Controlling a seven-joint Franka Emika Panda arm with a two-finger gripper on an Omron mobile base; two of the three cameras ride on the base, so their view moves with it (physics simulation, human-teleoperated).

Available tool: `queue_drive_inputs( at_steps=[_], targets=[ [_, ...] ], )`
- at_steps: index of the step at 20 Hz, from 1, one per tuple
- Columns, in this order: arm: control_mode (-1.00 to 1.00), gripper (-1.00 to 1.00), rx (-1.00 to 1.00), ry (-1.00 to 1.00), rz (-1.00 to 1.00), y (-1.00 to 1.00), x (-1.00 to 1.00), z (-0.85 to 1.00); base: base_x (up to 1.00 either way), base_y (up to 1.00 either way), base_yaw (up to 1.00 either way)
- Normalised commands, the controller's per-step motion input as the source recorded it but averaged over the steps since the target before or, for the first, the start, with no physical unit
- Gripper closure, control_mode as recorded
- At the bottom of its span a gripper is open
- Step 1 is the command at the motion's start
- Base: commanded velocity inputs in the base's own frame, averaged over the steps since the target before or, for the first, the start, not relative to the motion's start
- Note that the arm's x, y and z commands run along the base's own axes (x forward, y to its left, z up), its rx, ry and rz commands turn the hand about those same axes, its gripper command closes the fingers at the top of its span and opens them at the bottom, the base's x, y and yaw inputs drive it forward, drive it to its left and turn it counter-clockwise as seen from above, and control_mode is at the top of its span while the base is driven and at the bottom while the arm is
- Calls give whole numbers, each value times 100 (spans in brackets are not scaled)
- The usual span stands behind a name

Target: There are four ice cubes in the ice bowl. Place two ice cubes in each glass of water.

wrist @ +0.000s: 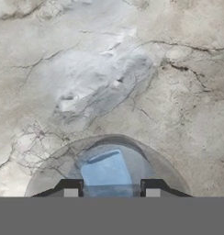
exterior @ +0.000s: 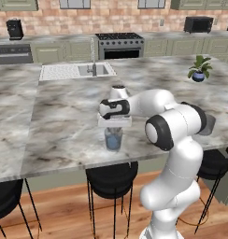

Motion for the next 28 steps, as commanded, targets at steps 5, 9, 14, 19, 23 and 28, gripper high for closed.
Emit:
queue_drive_inputs(
  at_steps=[5, 9, 14, 19, 23, 28],
  targets=[
    [-100, 100, 0, 0, -4, 7, 0, -9, 0, 0, 0],
    [-100, -100, 0, 0, -3, 2, 0, -3, 0, 0, 0],
    [-100, -100, 0, 0, -3, 0, 0, 0, 0, 0, 0],
    [-100, -100, 0, 0, -3, 0, 0, 0, 0, 0, 0],
    [-100, -100, 0, 0, -3, 0, 0, 4, 0, 0, 0],
    [-100, -100, 0, 0, -5, 0, -2, 16, 0, 0, 0]
  ],
)
